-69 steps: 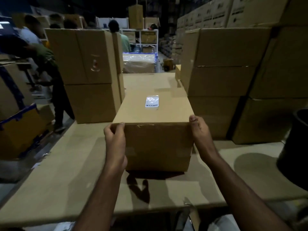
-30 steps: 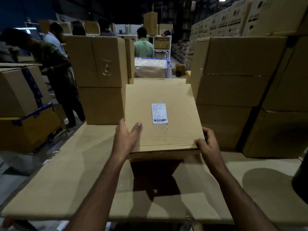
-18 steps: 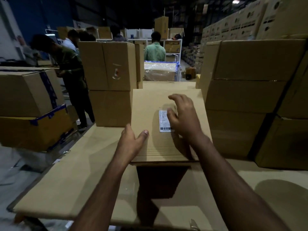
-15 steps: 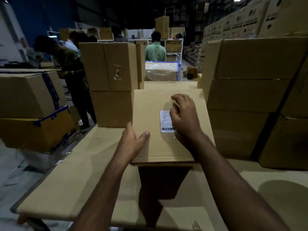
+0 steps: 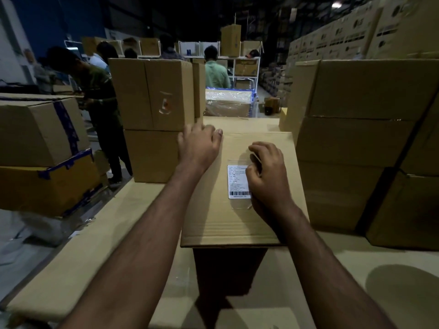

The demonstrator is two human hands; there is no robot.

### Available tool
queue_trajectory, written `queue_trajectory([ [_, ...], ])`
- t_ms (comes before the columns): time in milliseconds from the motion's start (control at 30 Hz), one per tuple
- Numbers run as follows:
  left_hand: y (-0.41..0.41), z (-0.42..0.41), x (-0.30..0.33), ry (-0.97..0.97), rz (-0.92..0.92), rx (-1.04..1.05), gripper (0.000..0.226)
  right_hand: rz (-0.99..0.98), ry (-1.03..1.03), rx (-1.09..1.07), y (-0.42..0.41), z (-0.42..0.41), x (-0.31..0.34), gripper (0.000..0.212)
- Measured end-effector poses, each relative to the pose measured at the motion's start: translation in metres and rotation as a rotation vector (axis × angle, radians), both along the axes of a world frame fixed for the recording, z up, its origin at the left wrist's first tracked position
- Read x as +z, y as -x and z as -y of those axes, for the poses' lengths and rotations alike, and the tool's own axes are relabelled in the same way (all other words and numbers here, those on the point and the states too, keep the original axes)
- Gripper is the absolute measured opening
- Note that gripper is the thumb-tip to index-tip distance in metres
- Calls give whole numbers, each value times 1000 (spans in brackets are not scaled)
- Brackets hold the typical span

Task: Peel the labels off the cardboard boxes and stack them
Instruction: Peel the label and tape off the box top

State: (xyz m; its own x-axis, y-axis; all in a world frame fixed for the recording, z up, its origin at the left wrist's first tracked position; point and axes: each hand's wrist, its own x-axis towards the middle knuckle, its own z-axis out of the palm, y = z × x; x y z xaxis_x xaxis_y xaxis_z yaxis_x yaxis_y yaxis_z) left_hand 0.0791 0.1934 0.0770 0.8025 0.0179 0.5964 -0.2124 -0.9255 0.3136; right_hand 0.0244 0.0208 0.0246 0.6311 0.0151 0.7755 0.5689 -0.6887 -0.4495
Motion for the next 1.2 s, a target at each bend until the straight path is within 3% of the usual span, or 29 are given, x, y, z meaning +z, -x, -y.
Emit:
queue_trajectory([
  [333,-7,-2,-9,-13,14,27,44,14,59,-91,-2,-1,-3,26],
  [800,-6,-2,-11,-22,43,53,45,33,-13,-86,-1,-3,-4,7],
  [967,-5,-3,-11,-19,30,55,46,32,11,-78,1,-4,-3,7],
  [1133,-5,-3,-11,-16,34,51,46,2,-39,-32,4,-2,-1,31],
  [1200,-5,-3,-11,-8,34,47,46,9,-1,-65,4,-3,-3,26],
])
